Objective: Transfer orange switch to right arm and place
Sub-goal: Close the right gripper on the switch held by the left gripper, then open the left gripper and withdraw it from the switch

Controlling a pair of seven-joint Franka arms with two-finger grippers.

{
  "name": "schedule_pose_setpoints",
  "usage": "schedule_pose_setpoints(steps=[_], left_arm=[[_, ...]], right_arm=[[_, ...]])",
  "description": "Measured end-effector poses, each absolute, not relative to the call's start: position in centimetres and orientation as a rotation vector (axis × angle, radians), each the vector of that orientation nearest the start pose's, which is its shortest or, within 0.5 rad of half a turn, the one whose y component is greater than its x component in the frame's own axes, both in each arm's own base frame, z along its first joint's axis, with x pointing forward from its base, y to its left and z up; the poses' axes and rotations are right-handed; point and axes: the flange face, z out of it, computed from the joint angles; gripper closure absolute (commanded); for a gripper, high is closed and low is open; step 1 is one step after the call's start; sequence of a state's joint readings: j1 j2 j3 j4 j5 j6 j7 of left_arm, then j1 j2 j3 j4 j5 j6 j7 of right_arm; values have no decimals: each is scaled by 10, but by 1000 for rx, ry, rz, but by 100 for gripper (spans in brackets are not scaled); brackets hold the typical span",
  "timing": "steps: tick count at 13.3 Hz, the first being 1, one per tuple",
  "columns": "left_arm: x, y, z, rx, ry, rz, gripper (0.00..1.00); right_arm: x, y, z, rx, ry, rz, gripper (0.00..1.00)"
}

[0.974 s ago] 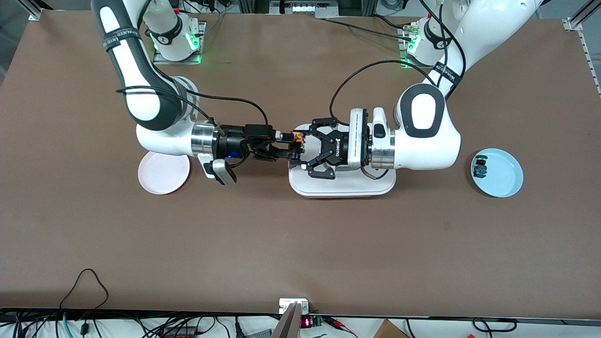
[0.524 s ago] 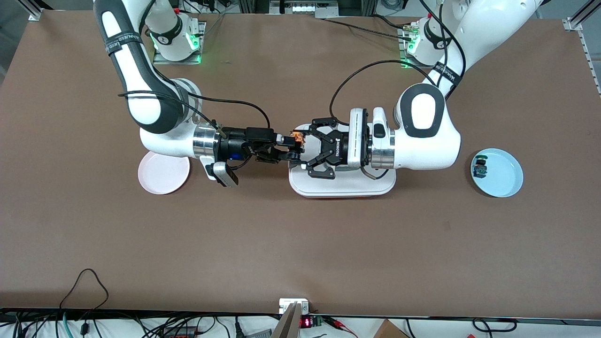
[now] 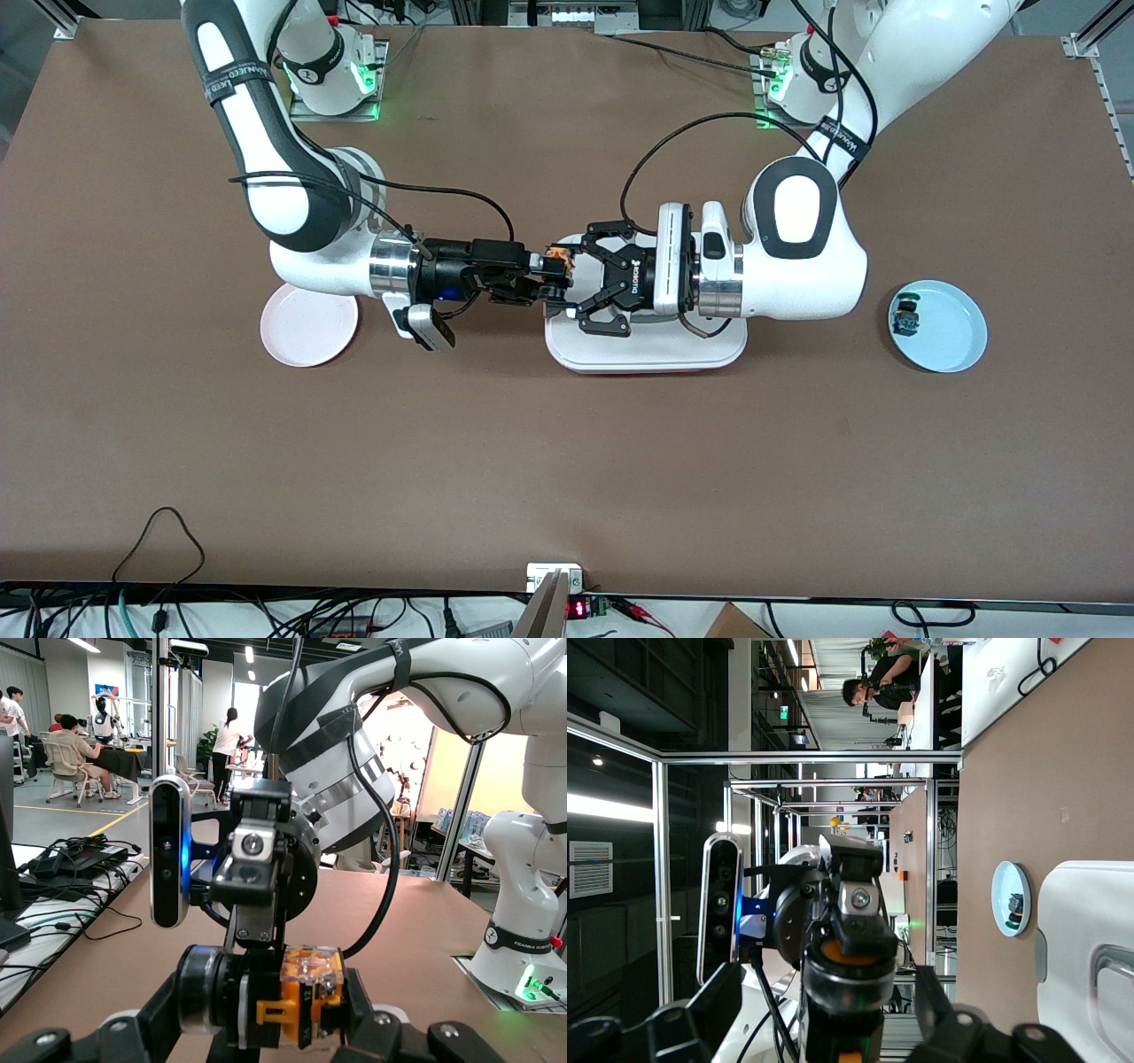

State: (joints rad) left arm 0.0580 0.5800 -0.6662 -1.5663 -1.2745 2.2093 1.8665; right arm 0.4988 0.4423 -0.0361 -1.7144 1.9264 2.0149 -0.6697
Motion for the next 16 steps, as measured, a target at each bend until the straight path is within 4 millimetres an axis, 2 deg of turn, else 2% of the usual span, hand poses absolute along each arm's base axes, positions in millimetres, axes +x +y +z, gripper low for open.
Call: schedule_pose_setpoints(steps=[1, 2, 3, 4, 5, 6, 7, 11, 12, 13, 14, 16], left_arm=[[615, -361, 412, 1349, -1301, 984, 97], [615, -361, 412, 1349, -1301, 984, 97], [615, -361, 412, 1349, -1301, 984, 97], [615, -361, 412, 1349, -1301, 984, 97], [615, -361, 412, 1349, -1301, 984, 97], [615, -361, 412, 1349, -1301, 984, 97], [615, -361, 412, 1349, -1301, 984, 97], [612, -364, 411, 1346, -1306, 982, 97], [612, -365, 411, 1345, -1306, 982, 90], [612, -365, 411, 1345, -1307, 981, 51], [612, -365, 411, 1345, -1307, 982, 1], [612, -365, 412, 1344, -1307, 983, 0]], right_arm=[[593, 360, 386, -1558, 72, -78, 20], [593, 360, 386, -1559, 72, -77, 26], [593, 360, 384, -1560, 74, -76, 39], [592, 360, 382, -1561, 76, -73, 53], [592, 360, 381, -1563, 75, -74, 80], [592, 360, 380, -1563, 68, -80, 94], [591, 359, 379, -1563, 62, -85, 99], [590, 358, 376, -1556, 58, -75, 100], [589, 358, 376, -1554, 56, -75, 100], [589, 358, 376, -1554, 56, -75, 100], [589, 358, 376, -1554, 55, -75, 100], [589, 358, 376, -1553, 49, -77, 100]])
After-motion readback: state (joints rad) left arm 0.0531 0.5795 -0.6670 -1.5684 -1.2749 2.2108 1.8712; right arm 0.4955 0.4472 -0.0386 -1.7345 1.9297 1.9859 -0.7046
